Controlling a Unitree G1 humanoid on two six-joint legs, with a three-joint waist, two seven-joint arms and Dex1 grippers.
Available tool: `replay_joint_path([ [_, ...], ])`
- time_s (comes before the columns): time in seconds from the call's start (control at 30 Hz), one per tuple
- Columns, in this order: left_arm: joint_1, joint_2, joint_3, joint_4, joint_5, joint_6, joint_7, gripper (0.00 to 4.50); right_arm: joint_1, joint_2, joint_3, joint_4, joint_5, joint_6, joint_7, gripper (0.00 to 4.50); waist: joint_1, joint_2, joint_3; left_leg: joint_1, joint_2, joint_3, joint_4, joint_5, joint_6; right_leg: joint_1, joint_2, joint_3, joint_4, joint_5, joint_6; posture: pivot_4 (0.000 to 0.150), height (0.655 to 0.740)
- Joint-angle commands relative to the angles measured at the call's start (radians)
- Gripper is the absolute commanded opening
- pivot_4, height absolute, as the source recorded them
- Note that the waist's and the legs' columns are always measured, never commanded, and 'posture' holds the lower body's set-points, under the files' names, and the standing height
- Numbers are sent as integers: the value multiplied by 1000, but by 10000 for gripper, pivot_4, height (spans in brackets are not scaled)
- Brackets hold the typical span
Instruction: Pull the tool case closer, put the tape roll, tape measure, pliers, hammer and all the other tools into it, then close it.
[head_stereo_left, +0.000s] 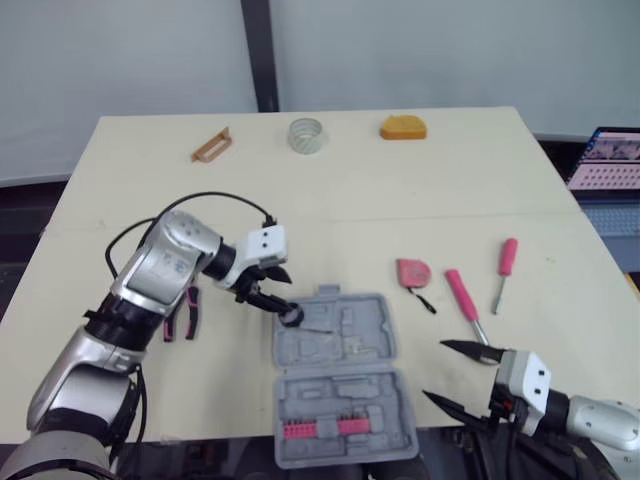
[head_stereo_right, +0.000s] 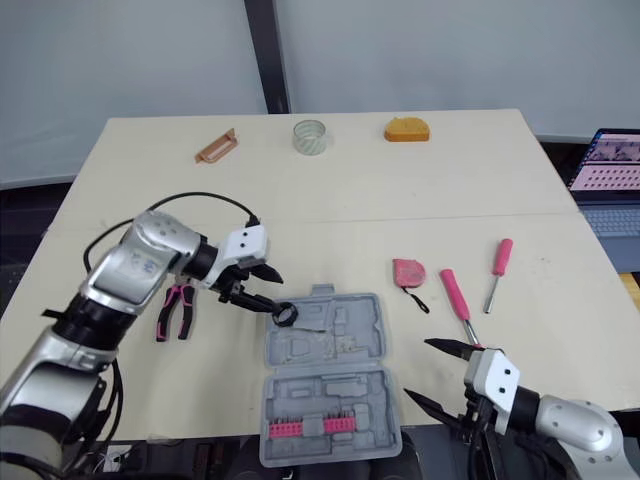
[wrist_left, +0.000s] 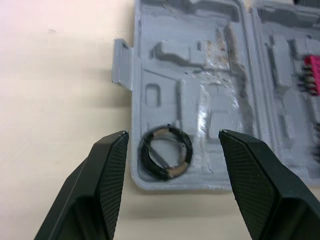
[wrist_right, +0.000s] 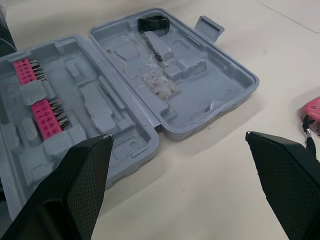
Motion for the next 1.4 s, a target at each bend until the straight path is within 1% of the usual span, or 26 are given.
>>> replay_joint_path([
  [0.03,51,-16,41,-39,-17,-44,69,30897,-4,-2,-18,-28,15,4,-11,45000,0,0,0,0,0,0,0,0,0,0,0,0,0,0,0,1500,7400],
  [0.33,142,-95,62,-23,-1,-195,231,30897,-8,0,-20,-37,11,19,-22,45000,2,0,0,0,0,0,0,0,0,0,0,0,0,0,0,1500,7400],
  [0.63,186,-111,78,-62,-39,-155,257,30897,11,0,-30,-31,14,7,-21,45000,2,0,0,0,0,0,0,0,0,0,0,0,0,0,0,1500,7400],
  [0.67,186,-111,81,-64,-41,-151,258,28584,13,1,-31,-29,14,4,-20,45000,3,0,0,0,0,0,0,0,0,0,0,0,0,0,0,1500,7400],
  [0.73,186,-113,87,-67,-45,-142,267,22234,16,2,-33,-24,14,-1,-17,45000,2,0,0,0,0,0,0,0,0,0,0,0,0,0,0,1500,7400],
  [0.8,187,-111,85,-70,-45,-143,271,12975,18,3,-35,-20,14,-5,-14,45000,1,0,0,0,0,0,0,0,0,0,0,0,0,0,0,1500,7400],
  [1.13,212,-106,89,-86,-58,-149,275,12975,24,2,-36,3,16,-28,-5,45000,1,0,0,0,0,0,0,0,0,0,0,0,0,0,0,1500,7400],
  [1.4,260,-102,99,-60,-38,-196,305,12975,26,2,-35,7,13,-33,-9,45000,2,0,0,0,0,0,0,0,0,0,0,0,0,0,0,1500,7400],
])
